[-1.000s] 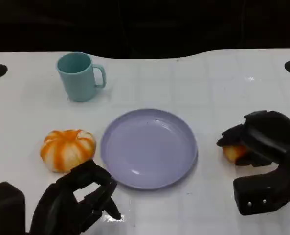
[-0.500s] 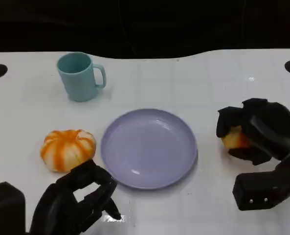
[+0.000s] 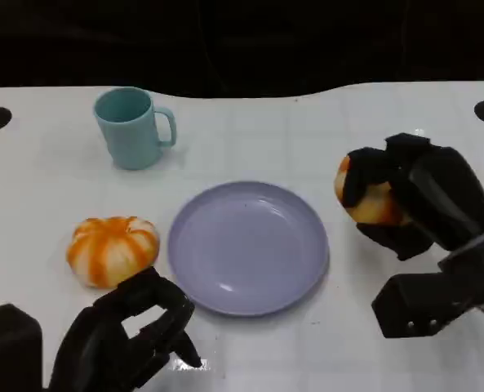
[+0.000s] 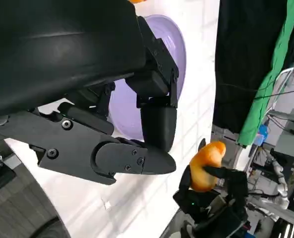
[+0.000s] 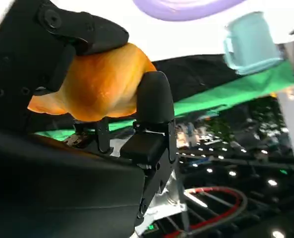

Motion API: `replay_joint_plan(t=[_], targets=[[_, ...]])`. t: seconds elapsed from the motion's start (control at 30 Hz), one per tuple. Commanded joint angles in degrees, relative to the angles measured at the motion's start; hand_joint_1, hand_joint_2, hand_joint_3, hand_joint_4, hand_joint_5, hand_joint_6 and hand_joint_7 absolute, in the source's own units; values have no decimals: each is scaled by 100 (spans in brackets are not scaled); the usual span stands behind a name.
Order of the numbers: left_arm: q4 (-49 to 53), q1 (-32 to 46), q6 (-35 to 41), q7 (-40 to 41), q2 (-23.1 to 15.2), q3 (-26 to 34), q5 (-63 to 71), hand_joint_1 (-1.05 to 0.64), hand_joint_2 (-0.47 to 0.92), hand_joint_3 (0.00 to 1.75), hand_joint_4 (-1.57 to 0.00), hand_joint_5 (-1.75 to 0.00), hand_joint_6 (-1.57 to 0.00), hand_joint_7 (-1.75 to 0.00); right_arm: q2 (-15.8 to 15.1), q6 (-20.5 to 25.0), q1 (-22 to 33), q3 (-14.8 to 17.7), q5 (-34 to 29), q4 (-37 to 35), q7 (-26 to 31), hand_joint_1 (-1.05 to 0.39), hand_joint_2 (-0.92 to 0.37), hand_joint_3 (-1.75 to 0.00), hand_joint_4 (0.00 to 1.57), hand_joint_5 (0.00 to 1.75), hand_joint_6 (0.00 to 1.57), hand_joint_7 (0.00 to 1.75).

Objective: Grasp the bread from the table and place it into the plate.

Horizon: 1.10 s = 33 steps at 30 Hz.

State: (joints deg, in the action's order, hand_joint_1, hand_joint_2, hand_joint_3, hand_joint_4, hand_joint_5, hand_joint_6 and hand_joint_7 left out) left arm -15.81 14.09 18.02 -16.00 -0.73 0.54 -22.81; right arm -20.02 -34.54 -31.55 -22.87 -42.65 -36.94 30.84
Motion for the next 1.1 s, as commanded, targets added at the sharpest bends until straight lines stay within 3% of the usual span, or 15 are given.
replay_joint_plan(t=[0.03, 0.37, 0.57, 0.87, 1.0, 1.03, 1.1], targets=[[30, 21, -61, -34, -97, 57, 8, -53, 92, 36, -72, -175, -66, -149, 161, -160, -122, 66, 146, 201, -64, -1, -14, -150, 106, 175, 81, 174], [122, 9, -161, -108, -121, 49, 2, -53, 92, 35, -72, -175, -67, -150, 829, -263, -374, -38, 271, 225, -380, -7, -13, -160, 107, 175, 81, 175], [75, 42, -110, -47, -115, 26, 28, -53, 92, 33, -72, -175, -67, -150, 1195, -185, -573, -246, 67, -26, -420, -12, -18, -154, 104, 175, 79, 174], [72, 68, -184, -52, -87, -30, 63, -53, 92, 32, -72, -175, -68, -149, 1340, -255, -843, -519, -177, -705, -230, -14, -24, -140, 101, 175, 79, 169], [48, 81, -184, -53, -62, -44, 45, -53, 92, 32, -72, -175, -67, -148, 1261, -245, -960, -657, -222, -963, -463, -14, -31, -128, 96, 175, 73, 173], [32, 85, -173, -39, -61, -51, 56, -53, 92, 32, -72, -175, -68, -148, 1232, -210, -986, -697, -239, -996, -563, -14, -33, -127, 95, 175, 75, 167], [5, 94, -140, -18, -50, -55, 46, -54, 92, 31, -72, -175, -68, -147, 1161, -150, -1027, -758, -257, -1015, -793, -16, -35, -118, 91, 165, 88, 120]])
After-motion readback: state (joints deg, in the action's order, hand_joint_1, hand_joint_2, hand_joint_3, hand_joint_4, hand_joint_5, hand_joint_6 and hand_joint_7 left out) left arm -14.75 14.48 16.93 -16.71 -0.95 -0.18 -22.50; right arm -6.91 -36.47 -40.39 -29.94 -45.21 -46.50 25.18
